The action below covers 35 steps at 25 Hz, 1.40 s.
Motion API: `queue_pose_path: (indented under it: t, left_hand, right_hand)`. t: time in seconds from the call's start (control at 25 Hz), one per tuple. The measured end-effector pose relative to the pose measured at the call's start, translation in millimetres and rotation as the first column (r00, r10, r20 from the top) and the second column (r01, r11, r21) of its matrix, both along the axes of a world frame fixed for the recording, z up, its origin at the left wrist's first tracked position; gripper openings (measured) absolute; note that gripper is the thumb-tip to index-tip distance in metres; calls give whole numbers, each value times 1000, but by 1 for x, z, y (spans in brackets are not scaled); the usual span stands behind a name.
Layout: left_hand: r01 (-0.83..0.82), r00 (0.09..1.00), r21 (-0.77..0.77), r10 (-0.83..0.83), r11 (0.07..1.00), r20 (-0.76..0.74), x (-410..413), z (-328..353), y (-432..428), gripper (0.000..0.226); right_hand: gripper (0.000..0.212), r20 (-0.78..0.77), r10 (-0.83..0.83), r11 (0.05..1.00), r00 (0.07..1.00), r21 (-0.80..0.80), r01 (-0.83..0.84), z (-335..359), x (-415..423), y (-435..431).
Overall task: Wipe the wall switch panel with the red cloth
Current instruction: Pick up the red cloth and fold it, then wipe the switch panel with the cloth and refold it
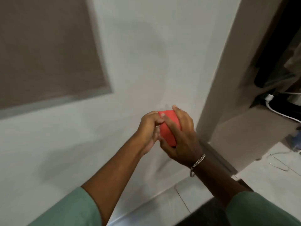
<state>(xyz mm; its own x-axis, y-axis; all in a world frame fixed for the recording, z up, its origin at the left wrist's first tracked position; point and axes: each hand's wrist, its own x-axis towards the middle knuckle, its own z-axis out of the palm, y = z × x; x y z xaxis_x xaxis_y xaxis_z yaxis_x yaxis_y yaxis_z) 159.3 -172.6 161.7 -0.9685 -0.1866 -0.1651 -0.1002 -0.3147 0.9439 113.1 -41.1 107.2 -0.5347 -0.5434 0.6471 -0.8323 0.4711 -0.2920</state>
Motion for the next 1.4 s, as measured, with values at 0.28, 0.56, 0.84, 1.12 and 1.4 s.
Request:
queue_pose_path:
  t: [0.28, 0.56, 0.84, 1.12, 1.4]
  left_hand:
    - [-472, 838, -419, 248, 776, -486, 162, 148, -126, 31]
    - [-914, 403, -404, 38, -29, -914, 310, 223, -244, 40]
    - [-510, 712, -365, -145, -779, -687, 322, 189, -340, 63]
    - [-310, 684, -217, -59, -926, -727, 311, 179, -347, 74]
    - [-285, 667, -176, -63, -942, -743, 308, 179, -347, 74]
  right_hand:
    - [63, -240, 123, 945, 963, -267, -187, 114, 110, -153]
    - [63, -450, 110, 896, 886, -341, -284, 193, 188, -261]
    - [53, -530, 36, 907, 847, -339, -251, 187, 186, -295]
    - [58, -446, 11, 871, 895, -436, -228, 179, 172, -299]
    - [54, -519, 93, 906, 850, -311, -289, 177, 154, -276]
